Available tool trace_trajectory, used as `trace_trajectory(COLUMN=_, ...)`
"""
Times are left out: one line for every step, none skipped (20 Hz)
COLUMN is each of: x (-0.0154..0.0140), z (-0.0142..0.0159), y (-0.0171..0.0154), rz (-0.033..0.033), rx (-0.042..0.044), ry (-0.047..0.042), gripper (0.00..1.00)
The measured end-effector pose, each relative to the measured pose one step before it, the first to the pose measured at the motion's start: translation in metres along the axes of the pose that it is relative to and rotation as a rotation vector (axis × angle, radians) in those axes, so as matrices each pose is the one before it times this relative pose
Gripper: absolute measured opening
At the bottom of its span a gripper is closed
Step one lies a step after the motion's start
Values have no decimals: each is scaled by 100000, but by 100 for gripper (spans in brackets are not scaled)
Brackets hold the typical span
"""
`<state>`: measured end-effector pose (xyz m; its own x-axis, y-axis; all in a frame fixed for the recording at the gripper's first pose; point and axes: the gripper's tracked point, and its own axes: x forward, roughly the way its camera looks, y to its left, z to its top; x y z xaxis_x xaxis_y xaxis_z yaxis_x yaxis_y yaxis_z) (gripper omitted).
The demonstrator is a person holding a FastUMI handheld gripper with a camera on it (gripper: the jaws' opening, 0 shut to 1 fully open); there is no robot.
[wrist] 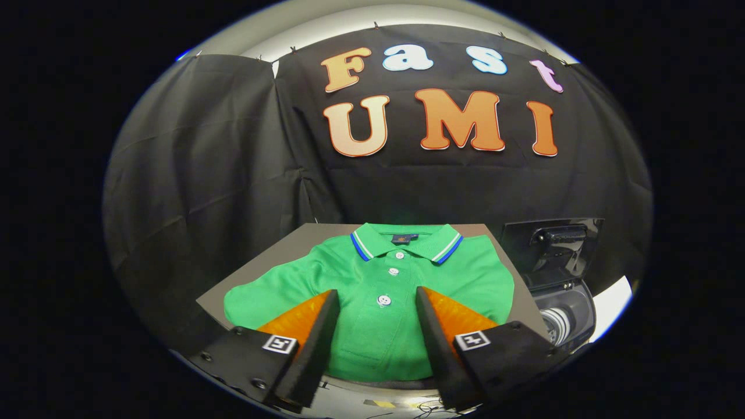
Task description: Put the clothes into the washing machine and then close the washing machine lid.
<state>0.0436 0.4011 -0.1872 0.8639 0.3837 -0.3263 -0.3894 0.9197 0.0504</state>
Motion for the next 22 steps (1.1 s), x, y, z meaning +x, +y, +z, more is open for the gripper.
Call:
trace_trajectory(x=124, z=141, y=58, rz=1108, rx=-509, ry=-55, gripper=82)
trace_trajectory(x=-156, z=-28, y=76, rz=707, rx=6, ry=347, gripper=75)
trace_trajectory(x=15, z=134, y=32, rz=1566, rx=-553, ry=-62, gripper=68)
trace_trajectory(x=-257, z=-97, y=-49, rz=739, rx=86, ry=487, gripper=59)
trace_trajectory(x=-162, z=79, y=-50, rz=1369, rx=-1156, ry=342, gripper=50)
trace_trajectory(x=-329, z=179, y=-49, rz=265, rx=-660, ry=719, gripper=43)
trace_trajectory(x=-26, z=6, y=-196, rz=571, rx=-815, ry=549, gripper=36)
trace_trajectory(x=-326, z=-62, y=-13, rz=623, rx=-557, ry=954, gripper=29)
trace_trajectory(x=-358, z=56, y=-86, rz=345, rx=534, ry=101, gripper=28)
trace_trajectory(x=-428, z=-205, y=-152, rz=1528, rx=268, ry=1894, gripper=22)
trace_trajectory(x=-485, z=84, y=-131, rz=1508, rx=1085, ry=941, gripper=22)
trace_trajectory(x=-564, z=283, y=-442, rz=760, rx=1998, ry=372, gripper=16)
trace_trajectory(x=-657, z=337, y=-583, rz=491, rx=1581, ry=156, gripper=16)
trace_trajectory(x=-914, z=647, y=-735, rz=-754, rx=1471, ry=-835, gripper=16)
trace_trajectory(x=-841, z=801, y=-674, rz=-406, rx=866, ry=-989, gripper=16)
trace_trajectory(x=-779, z=670, y=-593, rz=-332, rx=533, ry=-1078, gripper=16)
trace_trajectory(x=-818, z=899, y=-750, rz=-477, rx=448, ry=-1668, gripper=16)
trace_trajectory(x=-883, z=953, y=-797, rz=-571, rx=417, ry=-1796, gripper=16)
trace_trajectory(x=-895, z=1102, y=-786, rz=-801, rx=586, ry=-2200, gripper=16)
trace_trajectory(x=-911, z=1178, y=-1026, rz=-1259, rx=508, ry=-2161, gripper=16)
trace_trajectory(x=-707, z=1038, y=-953, rz=-1283, rx=437, ry=-1985, gripper=16)
trace_trajectory(x=-708, z=873, y=-985, rz=-1256, rx=271, ry=-1902, gripper=16)
